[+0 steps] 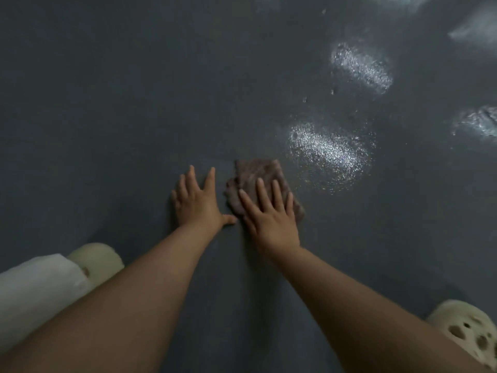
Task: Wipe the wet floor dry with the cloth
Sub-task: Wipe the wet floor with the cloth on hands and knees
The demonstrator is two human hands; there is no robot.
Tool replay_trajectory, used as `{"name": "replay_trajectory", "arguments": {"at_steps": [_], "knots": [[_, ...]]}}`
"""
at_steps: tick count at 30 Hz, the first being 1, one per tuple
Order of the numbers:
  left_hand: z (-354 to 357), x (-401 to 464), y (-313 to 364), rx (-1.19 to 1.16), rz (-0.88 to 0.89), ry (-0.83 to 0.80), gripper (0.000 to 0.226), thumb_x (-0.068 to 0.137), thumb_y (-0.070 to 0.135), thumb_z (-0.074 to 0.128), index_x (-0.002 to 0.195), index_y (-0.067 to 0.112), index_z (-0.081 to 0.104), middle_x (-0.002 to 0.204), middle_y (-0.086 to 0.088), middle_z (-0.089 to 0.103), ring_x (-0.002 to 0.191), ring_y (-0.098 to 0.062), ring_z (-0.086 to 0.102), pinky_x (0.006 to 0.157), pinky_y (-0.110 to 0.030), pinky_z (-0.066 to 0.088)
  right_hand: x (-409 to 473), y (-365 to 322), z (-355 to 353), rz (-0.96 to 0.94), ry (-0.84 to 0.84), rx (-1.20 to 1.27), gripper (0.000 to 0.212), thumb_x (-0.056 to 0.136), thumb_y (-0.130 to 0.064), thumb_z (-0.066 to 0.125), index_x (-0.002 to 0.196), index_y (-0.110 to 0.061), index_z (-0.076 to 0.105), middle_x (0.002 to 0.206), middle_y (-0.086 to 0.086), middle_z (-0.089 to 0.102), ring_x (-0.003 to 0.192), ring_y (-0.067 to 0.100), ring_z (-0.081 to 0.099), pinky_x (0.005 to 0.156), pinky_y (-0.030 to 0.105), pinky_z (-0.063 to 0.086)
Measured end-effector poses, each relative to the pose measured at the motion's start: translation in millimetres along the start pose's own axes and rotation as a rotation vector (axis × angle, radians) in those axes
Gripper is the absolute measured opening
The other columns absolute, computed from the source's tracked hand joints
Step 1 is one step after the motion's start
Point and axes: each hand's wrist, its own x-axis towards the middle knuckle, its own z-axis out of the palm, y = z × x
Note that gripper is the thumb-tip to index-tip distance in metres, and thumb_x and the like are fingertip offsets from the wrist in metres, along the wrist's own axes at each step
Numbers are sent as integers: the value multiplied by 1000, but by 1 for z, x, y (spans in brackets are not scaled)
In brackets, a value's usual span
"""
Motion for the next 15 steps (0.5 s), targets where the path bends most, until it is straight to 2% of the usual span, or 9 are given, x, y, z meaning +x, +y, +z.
{"name": "replay_trajectory", "arguments": {"at_steps": [1,3,5,8,12,15], "knots": [[-5,6,-3,25,-21,-34,122,64,56,78,150,33,-5,157,-11,-16,145,-31,-9,117,-45,4,-1,4,2,-35,21,-42,53,89,-51,27,137,-37,46,148,7,41,135,40,35,108,55,16],[-13,15,-10,71,-58,-83,126,62,56,79,149,35,-10,156,-11,-21,144,-33,-12,116,-48,4,6,17,2,-66,52,-92,51,90,-51,31,137,-38,45,145,6,44,133,39,39,112,52,19],[-16,20,-16,78,-70,-110,126,63,55,80,148,38,-11,156,-9,-20,145,-34,-10,115,-52,8,17,24,-6,-58,59,-67,54,91,-52,27,142,-37,37,151,4,36,140,34,28,113,45,7],[-15,20,-20,27,-53,-107,124,62,53,81,148,41,-7,157,-4,-19,145,-33,-8,113,-53,16,41,30,-17,70,100,-10,61,89,-57,12,148,-41,16,159,-3,7,145,23,-7,113,38,-11],[-11,20,-21,8,-45,-84,124,60,52,82,148,43,-4,158,-2,-18,145,-33,-9,114,-54,17,85,51,-42,294,129,57,52,99,-50,25,149,-41,11,160,-2,-6,146,27,-12,117,45,-6],[-10,22,-22,-9,-42,-92,123,61,50,82,148,43,-4,157,-2,-20,144,-33,-12,114,-55,13,111,51,-52,434,131,112,53,100,-47,27,150,-40,10,160,0,-9,145,29,-13,116,50,-7]]}}
